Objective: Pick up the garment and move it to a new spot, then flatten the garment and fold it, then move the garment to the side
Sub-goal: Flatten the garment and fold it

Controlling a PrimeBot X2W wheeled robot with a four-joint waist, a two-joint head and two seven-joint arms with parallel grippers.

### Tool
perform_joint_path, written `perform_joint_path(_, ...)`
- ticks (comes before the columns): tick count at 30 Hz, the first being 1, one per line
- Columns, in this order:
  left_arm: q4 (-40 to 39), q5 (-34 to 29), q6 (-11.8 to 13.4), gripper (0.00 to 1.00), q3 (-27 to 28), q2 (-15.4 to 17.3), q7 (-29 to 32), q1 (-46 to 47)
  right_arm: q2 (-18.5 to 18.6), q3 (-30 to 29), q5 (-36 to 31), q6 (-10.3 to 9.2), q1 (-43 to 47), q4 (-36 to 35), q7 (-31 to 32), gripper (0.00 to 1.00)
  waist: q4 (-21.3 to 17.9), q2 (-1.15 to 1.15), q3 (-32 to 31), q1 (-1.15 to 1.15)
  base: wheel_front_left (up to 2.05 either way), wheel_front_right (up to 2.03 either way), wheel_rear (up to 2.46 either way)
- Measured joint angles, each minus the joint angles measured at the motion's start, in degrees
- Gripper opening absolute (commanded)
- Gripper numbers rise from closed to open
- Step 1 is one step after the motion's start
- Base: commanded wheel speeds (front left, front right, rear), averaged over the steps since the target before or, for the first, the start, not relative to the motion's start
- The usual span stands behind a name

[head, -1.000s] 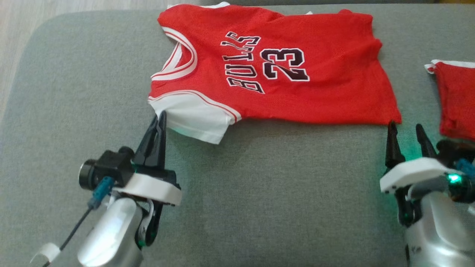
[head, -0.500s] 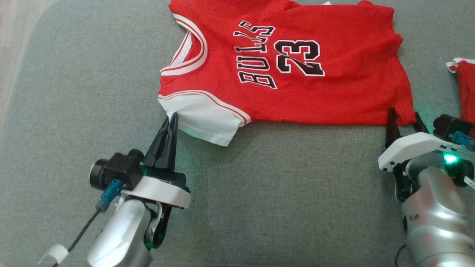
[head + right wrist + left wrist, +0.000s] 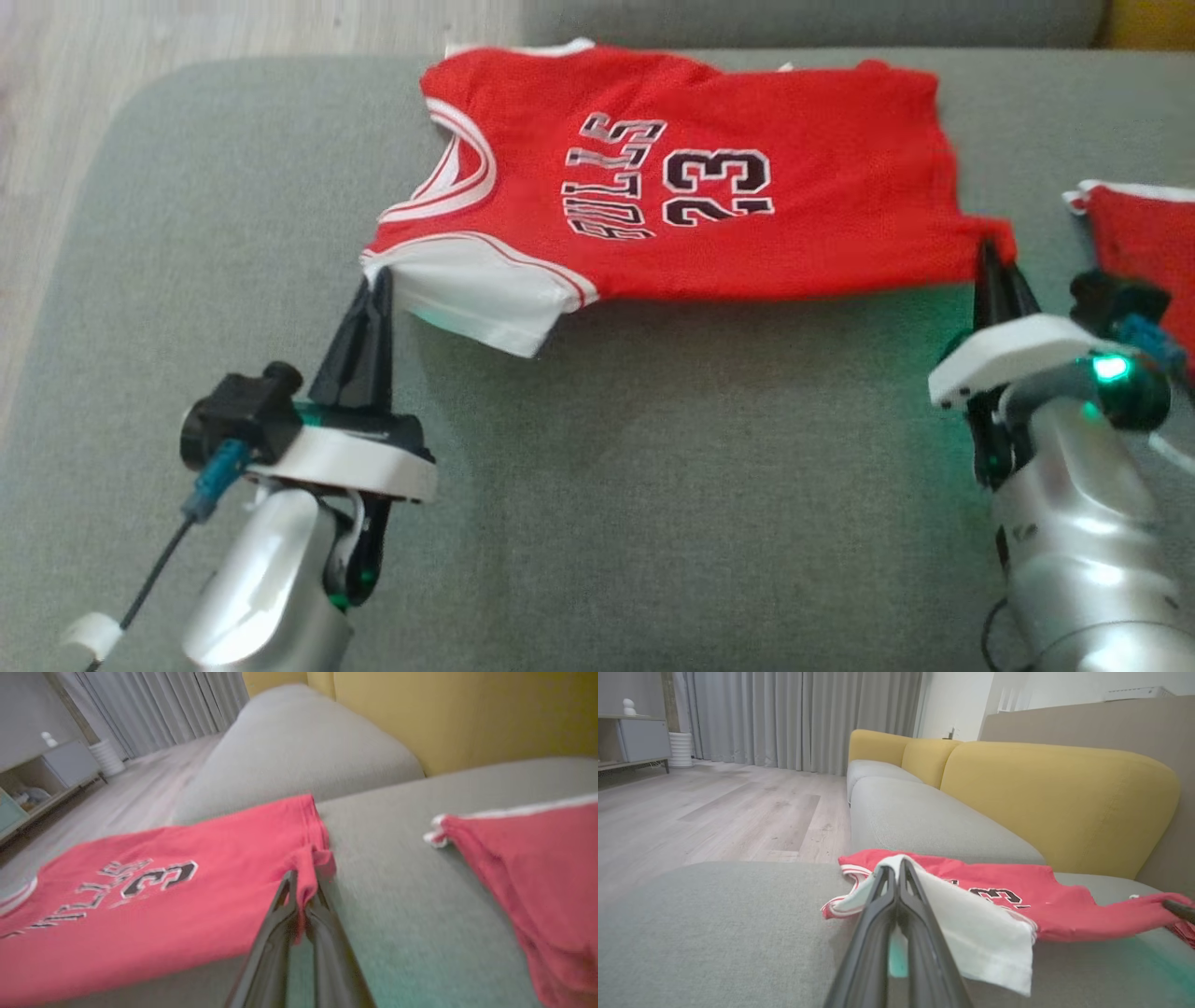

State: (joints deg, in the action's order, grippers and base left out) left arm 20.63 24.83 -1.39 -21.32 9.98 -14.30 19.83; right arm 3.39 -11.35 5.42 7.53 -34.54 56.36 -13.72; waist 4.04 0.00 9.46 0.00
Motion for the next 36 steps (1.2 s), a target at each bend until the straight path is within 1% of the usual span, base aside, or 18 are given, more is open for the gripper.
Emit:
perform_joint_path(4,-0.5,0.8,-0.6,0.0,1.5,0.2,0.0,0.9,0.0,4.0,1.8,0.01,0.0,-6.6,-0.4,0.0,-0.7,0.0,-2.6,0.0,0.0,0.0,0.0)
perform_joint_path(8,-2.9,2.2,-1.0,0.0,3.5,0.6,0.0,4.6,0.1,7.6,2.2,0.0,0.0,-14.9,-0.5,0.0,-1.3,0.0,-5.3,0.0,0.0,0.0,0.0)
perform_joint_path(10,-5.2,1.4,-1.1,0.0,3.8,1.7,0.0,6.8,0.7,10.1,3.0,0.0,0.2,-19.6,-0.2,0.0,-1.6,0.0,-6.7,0.0,0.0,0.0,0.0)
perform_joint_path(11,-6.5,0.3,-1.1,0.0,3.8,2.6,0.0,7.8,1.3,11.3,3.4,0.01,0.3,-22.3,0.2,0.0,-1.7,0.0,-7.3,0.0,0.0,0.0,0.0)
perform_joint_path(13,-9.4,0.3,-0.9,0.0,4.7,3.6,0.1,9.1,2.9,12.5,3.8,0.01,0.5,-27.7,1.6,0.0,-2.0,0.0,-8.6,-0.01,0.0,0.0,0.0)
perform_joint_path(18,-19.8,3.0,0.2,0.0,6.9,4.3,3.1,9.4,5.9,12.1,6.2,0.01,4.0,-42.4,6.8,0.0,-2.5,0.0,-10.5,-0.01,0.0,0.0,0.0)
perform_joint_path(19,-24.4,4.5,0.9,0.0,8.4,4.9,5.0,9.3,6.4,10.9,6.9,0.01,5.8,-48.2,9.5,0.0,-2.5,0.0,-10.5,-0.01,0.0,0.0,0.0)
perform_joint_path(22,-30.4,6.8,2.1,0.0,10.6,6.1,8.1,9.4,6.4,9.2,7.2,0.01,8.2,-56.4,13.9,0.0,-2.5,0.0,-9.6,-0.01,0.0,0.0,0.0)
perform_joint_path(25,-34.0,7.6,3.0,0.0,11.8,7.4,11.0,9.5,6.3,7.6,7.2,0.01,9.7,-62.4,18.0,0.0,-2.4,0.0,-8.2,0.0,0.0,0.0,0.0)
perform_joint_path(28,-34.1,7.7,3.0,0.0,12.0,9.0,13.7,11.1,6.2,6.4,7.0,0.01,9.5,-65.5,21.7,0.0,-2.4,0.0,-6.1,0.0,0.0,0.0,0.0)
perform_joint_path(30,-32.6,9.2,2.8,0.0,12.0,9.0,15.1,13.4,6.1,6.3,7.2,0.01,8.8,-65.5,23.7,0.0,-2.4,0.0,-4.4,0.0,0.0,0.0,0.0)
perform_joint_path(32,-29.5,10.0,2.3,0.0,11.9,9.0,16.1,16.6,6.0,6.4,7.8,0.0,6.6,-64.1,25.4,0.0,-2.5,0.0,-2.3,0.0,0.0,0.0,0.0)
perform_joint_path(33,-27.5,10.7,1.6,0.0,11.9,9.0,16.6,18.5,6.1,6.4,8.0,0.01,4.6,-62.6,25.9,0.0,-2.5,0.0,-1.1,0.0,0.0,0.0,0.0)
perform_joint_path(36,-20.3,10.0,-0.4,0.0,11.3,9.3,16.8,25.2,7.1,7.6,8.1,0.01,-4.0,-56.7,26.6,0.0,-2.6,0.0,2.7,0.02,0.0,0.0,0.0)
